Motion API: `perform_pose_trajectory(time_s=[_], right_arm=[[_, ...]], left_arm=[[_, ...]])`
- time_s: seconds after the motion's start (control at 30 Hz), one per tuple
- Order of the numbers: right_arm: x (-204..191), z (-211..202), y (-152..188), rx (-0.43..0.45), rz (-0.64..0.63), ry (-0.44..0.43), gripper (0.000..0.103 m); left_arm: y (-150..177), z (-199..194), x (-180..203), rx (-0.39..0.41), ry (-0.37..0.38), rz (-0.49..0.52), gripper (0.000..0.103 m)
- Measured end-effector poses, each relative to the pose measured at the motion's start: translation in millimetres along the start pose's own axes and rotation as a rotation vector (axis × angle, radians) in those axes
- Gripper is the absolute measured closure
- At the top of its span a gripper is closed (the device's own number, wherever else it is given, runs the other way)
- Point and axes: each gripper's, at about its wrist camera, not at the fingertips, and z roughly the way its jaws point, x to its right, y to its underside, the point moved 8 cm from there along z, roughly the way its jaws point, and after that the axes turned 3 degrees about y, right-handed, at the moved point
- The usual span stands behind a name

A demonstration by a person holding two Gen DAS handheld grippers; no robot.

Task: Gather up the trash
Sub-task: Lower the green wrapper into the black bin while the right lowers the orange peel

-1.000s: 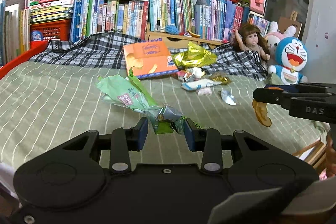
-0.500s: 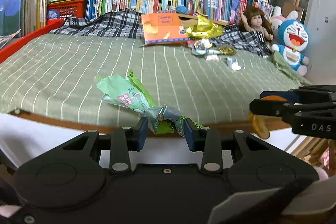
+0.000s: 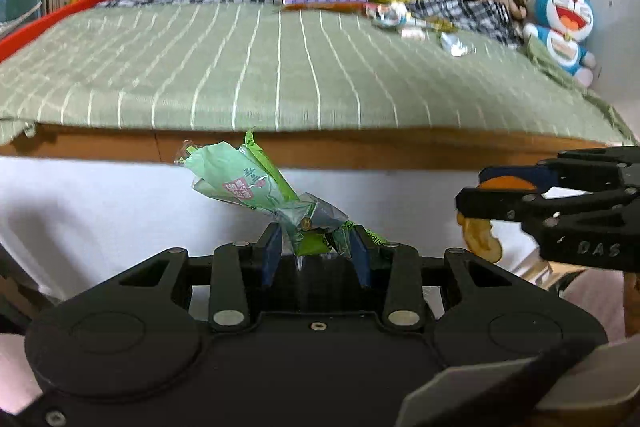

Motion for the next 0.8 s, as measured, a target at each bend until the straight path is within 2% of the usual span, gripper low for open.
perform_pose_trajectory(time_s=[0.33, 0.5, 0.8], right_arm=[[-5, 45, 49, -0.130, 0.019, 0.003, 0.060], [-6, 66, 73, -0.193, 0.034, -0.008, 0.060], [-7, 91, 94, -0.262, 0.027, -0.013, 0.059]], left_arm=[[38, 39, -3, -0.145, 0.014, -0.004, 0.068], [59, 67, -18, -0.250, 0.007, -0.063, 0.068], [73, 92, -15, -0.320, -0.004, -0.033, 0.067]])
